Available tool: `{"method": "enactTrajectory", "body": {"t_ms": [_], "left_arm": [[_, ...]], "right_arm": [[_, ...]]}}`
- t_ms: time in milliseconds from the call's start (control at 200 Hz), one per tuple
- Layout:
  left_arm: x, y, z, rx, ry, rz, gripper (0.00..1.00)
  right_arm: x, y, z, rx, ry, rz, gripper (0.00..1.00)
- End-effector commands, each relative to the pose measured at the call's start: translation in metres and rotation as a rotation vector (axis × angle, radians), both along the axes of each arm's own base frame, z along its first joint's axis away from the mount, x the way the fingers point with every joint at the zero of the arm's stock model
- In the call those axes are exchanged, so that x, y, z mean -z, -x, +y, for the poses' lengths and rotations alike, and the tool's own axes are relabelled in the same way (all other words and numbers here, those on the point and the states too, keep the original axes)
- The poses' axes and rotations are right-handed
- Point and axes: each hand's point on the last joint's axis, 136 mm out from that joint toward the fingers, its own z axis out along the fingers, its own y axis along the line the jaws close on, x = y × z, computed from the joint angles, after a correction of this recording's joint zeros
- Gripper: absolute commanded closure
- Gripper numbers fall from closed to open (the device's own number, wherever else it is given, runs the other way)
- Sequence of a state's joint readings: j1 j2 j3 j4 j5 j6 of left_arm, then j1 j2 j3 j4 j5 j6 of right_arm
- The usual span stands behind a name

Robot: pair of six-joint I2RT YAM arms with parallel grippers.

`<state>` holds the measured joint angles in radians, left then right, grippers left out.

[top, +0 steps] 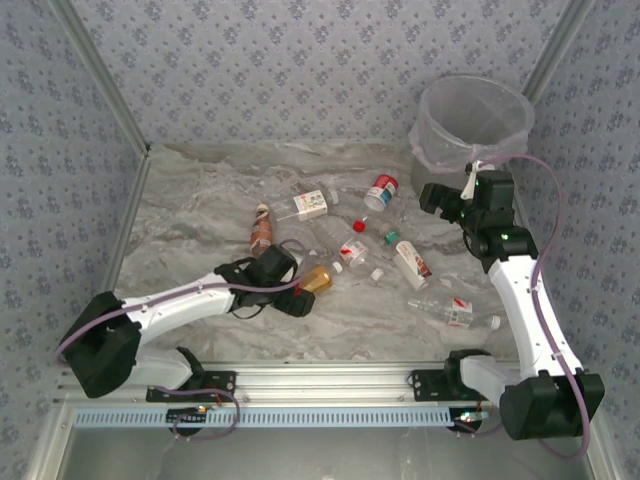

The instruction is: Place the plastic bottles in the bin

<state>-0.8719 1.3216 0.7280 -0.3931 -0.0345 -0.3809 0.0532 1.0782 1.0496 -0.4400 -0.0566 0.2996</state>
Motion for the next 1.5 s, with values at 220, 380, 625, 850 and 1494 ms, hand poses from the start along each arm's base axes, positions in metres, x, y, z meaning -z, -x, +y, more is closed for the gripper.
{"method": "enactTrajectory", "body": {"t_ms": [220,380,625,850,1494], "left_arm": [[0.028,-0.002,-0.004,0.056,-0.115,-0.036,0.17],[0.033,0.003,-0.01,0.088,-0.102,-0.029,0.3],[0.029,0.003,-0.009,0.096,-0.097,-0.046,0.38],[0.009,0.003,-0.017,0.105,-0.017,-0.08,0.44],[-0.084,-0.031,-0.049,0.078,0.208,-0.325,0.44]], "right_arm": [[-0.003,-0.004,0.005,-0.005,-0.02,-0.011,0.0],[-0.004,-0.003,0.007,-0.015,-0.015,-0.01,0.0],[-0.005,-0.002,0.017,-0.059,-0.033,-0.011,0.0],[0.0,0.002,0.032,-0.098,-0.076,0.025,0.0],[-0.001,0.008,0.127,-0.338,-0.375,0.174,0.02]]}}
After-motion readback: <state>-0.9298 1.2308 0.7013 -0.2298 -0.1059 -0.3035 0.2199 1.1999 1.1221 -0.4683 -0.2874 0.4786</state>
